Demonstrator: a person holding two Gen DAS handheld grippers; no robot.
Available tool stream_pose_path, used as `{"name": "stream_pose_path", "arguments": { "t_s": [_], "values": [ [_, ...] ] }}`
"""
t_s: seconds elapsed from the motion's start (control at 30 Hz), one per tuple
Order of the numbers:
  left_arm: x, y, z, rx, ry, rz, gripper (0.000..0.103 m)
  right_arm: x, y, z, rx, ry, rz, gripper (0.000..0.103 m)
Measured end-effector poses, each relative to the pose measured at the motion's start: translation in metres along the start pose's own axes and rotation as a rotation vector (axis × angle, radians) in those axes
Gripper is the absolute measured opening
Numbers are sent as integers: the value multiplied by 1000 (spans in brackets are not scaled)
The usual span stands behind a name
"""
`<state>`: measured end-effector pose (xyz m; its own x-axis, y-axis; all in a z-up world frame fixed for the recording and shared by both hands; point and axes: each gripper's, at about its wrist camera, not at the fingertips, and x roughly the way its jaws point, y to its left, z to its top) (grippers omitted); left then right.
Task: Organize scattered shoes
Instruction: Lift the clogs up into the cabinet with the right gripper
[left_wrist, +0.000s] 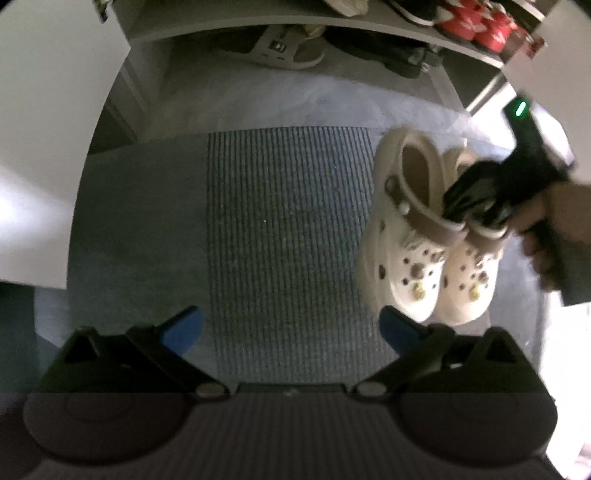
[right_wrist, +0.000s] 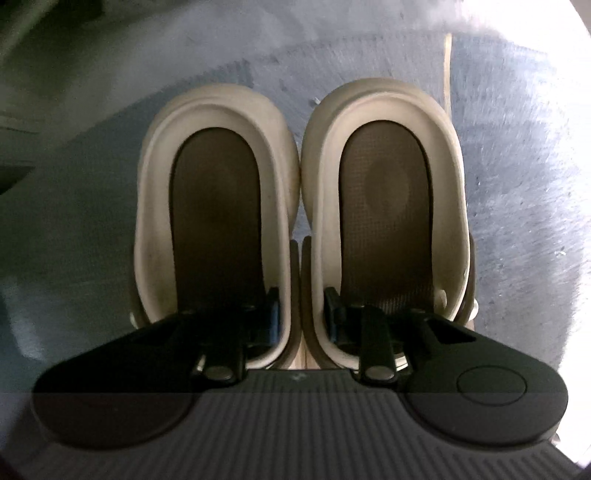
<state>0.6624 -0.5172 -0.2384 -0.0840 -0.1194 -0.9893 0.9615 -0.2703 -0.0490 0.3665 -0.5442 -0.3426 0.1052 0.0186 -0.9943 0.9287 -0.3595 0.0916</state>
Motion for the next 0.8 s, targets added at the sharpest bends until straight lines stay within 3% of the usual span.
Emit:
{"name": "stream_pose_path", "arguments": {
  "t_s": [0.13,0.27,0.43,0.8],
  "values": [
    [10,9,3,-39,58,-16,102,-61,38,-5,-78,-84,53,28],
    [14,18,10,7,-12,-13,102,-112,84,3,-140,-162,124,28],
    [19,27,27,48,-84,10,102,-179,158,35,-224,-281,238,28],
    [47,43,106,103,-218,28,102,-231,269,100,-299,-390,296,28]
  ]
}}
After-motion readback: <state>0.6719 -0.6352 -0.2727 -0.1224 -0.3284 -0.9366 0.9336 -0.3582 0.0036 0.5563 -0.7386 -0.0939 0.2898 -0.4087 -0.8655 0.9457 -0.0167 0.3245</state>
